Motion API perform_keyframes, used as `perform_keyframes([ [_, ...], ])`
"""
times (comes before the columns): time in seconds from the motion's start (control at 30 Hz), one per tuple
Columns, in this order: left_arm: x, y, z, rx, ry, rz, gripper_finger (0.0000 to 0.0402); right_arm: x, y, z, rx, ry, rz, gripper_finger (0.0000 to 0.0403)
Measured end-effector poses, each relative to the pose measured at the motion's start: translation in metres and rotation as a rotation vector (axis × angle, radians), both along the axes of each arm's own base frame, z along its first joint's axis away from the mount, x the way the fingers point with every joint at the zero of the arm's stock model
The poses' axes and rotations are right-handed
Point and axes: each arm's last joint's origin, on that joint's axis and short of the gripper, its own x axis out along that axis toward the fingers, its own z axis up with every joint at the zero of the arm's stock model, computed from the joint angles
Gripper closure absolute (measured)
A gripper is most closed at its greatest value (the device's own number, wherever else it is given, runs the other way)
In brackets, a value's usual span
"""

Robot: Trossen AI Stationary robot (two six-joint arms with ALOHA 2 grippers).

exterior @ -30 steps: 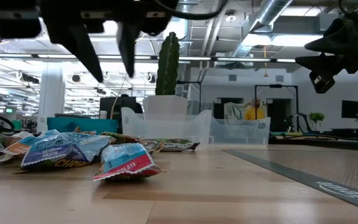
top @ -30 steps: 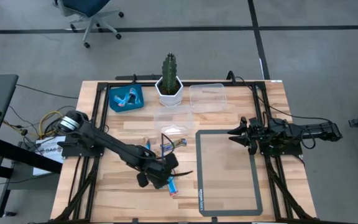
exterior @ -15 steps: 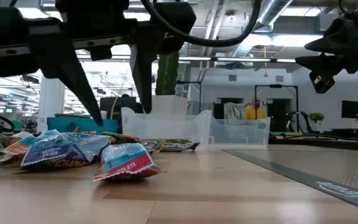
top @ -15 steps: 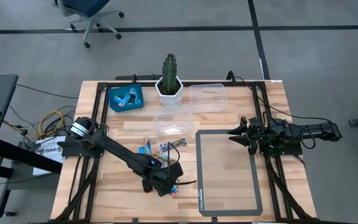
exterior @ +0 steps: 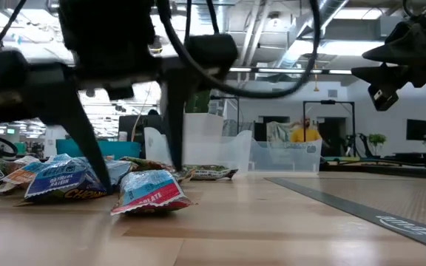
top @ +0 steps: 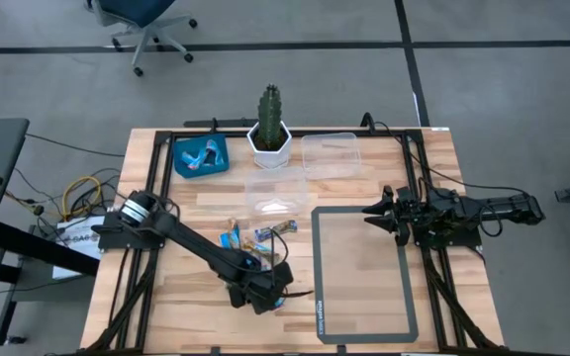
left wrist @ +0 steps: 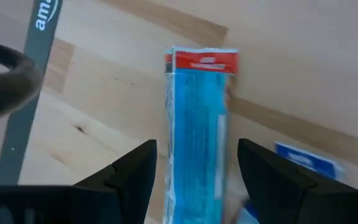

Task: Pick and place Granola Bars by type
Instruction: Put the red granola bar into the blue bin

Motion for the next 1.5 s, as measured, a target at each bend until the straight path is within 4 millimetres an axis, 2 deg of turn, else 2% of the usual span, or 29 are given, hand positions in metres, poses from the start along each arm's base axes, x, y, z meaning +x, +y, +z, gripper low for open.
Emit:
perform_keyframes([
  [0.13, 0.003, -0.001, -0.009, 0.012, -0.004, 0.006, 0.0183, 0.0, 0.0, 0.0, 0.0, 0.002, 0.0, 0.0259],
  [0.37, 0.004, -0.002, -0.011, 0.008, 0.004, 0.003, 0.0192, 0.0, 0.0, 0.0, 0.0, -0.003, 0.0, 0.0261],
  [0.77, 0.001, -0.001, -0.013, -0.019, 0.052, 0.022, 0.0298, 0.0, 0.0, 0.0, 0.0, -0.001, 0.0, 0.0261],
  [0.93, 0.001, -0.001, -0.013, -0.018, 0.055, 0.022, 0.0326, 0.0, 0.0, 0.0, 0.0, -0.001, 0.0, 0.0259],
  [1.3, 0.002, 0.001, -0.01, -0.023, 0.026, 0.109, 0.0329, 0.0, 0.0, 0.0, 0.0, -0.001, 0.0, 0.026],
  [1.5, 0.017, 0.009, 0.008, 0.008, -0.059, 0.342, 0.0329, 0.0, 0.0, 0.0, 0.0, -0.001, 0.0, 0.026],
])
